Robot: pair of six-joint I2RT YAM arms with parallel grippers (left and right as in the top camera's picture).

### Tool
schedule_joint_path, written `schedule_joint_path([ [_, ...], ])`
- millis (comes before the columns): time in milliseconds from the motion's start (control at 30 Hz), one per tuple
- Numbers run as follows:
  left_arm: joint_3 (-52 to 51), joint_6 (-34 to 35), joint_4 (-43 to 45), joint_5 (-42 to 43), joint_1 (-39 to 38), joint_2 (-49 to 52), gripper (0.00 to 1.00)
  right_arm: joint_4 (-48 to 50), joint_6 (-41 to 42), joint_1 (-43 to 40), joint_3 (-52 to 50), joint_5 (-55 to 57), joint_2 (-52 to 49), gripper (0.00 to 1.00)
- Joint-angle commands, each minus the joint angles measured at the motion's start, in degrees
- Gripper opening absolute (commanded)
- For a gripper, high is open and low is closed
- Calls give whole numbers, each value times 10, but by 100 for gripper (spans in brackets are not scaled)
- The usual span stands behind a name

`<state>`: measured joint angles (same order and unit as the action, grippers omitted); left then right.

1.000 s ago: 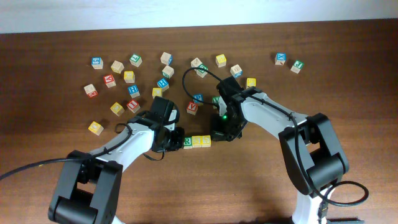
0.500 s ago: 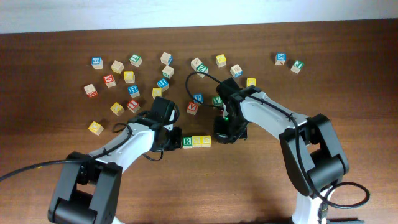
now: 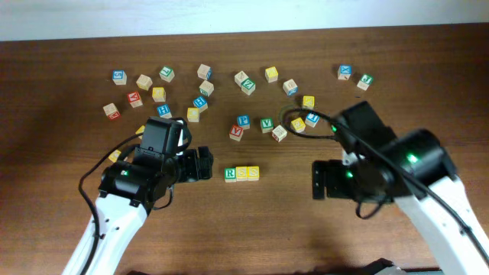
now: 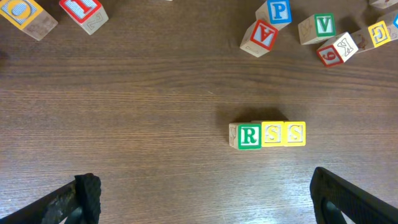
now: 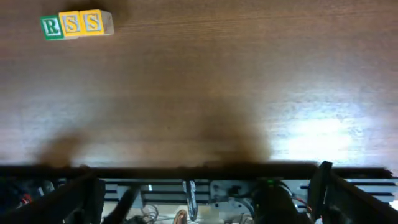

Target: Spell out RSS

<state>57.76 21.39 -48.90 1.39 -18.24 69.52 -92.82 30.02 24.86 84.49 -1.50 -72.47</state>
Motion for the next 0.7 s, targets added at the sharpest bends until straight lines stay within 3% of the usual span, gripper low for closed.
schedule_joint_path([
  [0, 6, -5, 0, -8, 2, -7, 99, -29, 5, 3, 0, -4, 26, 98],
  [333, 6, -5, 0, -8, 2, -7, 99, -20, 3, 2, -1, 9, 22, 98],
  [500, 6, -5, 0, -8, 2, -7, 99, 197, -110, -41, -37, 9, 80, 98],
  [667, 6, -5, 0, -8, 2, -7, 99, 385, -192, -160, -219, -77, 224, 98],
])
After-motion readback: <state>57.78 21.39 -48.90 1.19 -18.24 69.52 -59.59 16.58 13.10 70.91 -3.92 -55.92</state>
